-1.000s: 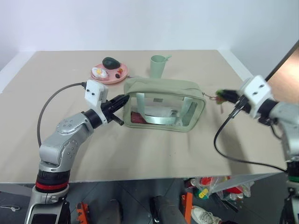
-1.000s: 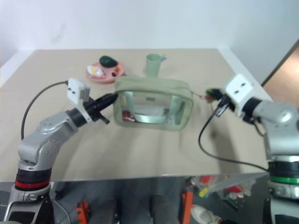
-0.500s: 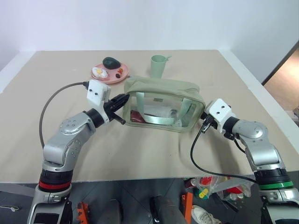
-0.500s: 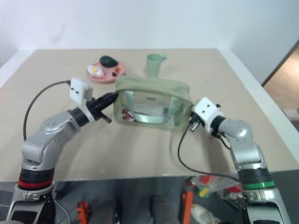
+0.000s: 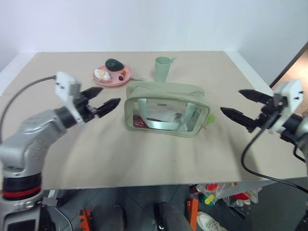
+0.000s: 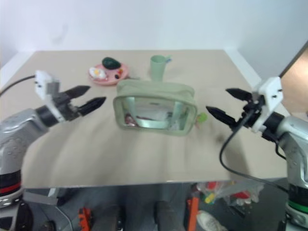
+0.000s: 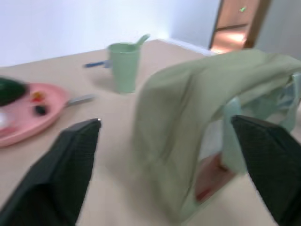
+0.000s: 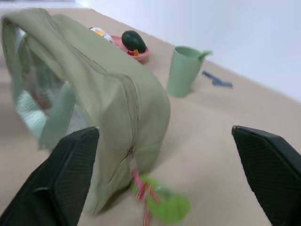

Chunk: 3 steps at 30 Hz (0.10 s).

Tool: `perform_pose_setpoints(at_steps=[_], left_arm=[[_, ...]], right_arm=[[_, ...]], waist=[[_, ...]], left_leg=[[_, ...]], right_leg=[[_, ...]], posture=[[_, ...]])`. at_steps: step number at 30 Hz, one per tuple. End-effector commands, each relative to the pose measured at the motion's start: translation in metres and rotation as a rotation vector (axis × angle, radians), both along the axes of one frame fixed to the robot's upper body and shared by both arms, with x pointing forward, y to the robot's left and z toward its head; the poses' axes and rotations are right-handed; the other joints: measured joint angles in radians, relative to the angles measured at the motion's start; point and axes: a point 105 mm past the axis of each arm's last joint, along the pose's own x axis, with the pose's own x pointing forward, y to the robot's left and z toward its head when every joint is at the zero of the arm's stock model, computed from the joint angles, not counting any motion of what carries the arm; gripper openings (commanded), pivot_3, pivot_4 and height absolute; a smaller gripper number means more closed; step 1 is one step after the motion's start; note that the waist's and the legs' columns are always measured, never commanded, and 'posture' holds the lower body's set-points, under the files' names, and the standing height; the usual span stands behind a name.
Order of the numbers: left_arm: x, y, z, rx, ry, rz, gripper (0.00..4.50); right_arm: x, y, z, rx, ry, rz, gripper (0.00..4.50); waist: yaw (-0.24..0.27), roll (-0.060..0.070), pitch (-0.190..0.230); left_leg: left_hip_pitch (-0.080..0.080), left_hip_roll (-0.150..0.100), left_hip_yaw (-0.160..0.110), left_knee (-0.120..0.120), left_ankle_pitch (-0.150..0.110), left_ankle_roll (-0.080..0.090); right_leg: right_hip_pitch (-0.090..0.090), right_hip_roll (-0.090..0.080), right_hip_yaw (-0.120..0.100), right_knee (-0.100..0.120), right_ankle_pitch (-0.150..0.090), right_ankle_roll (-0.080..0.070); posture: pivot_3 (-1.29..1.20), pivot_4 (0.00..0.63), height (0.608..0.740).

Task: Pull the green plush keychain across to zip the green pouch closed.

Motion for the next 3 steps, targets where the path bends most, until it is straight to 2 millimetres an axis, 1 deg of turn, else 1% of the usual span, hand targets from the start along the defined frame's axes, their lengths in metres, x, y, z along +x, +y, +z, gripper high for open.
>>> perform_pose_setpoints(at_steps=[1,3], left_arm=[[-0.010,0.006,-0.013,0.089,-0.001,0.026,4.47],[-0.013,0.008,-0.031,0.129,0.019,0.058,4.47]], right_arm=[[-0.023,0.024,0.002,0.044,0.031,0.094,4.50],[-0.029,0.036,-0.016,0.050,0.064,0.107,4.50]], waist=[[0.000,0.000,0.000],[0.001,-0.001,0.000]], left_leg=[[0.000,0.000,0.000,0.000,0.000,0.000],[0.000,0.000,0.000,0.001,0.000,0.000]], right_leg=[[0.000,0.000,0.000,0.000,-0.001,-0.001],[0.000,0.000,0.000,0.000,-0.002,-0.004]], posture=[[0.00,0.150,0.740],[0.00,0.150,0.740]])
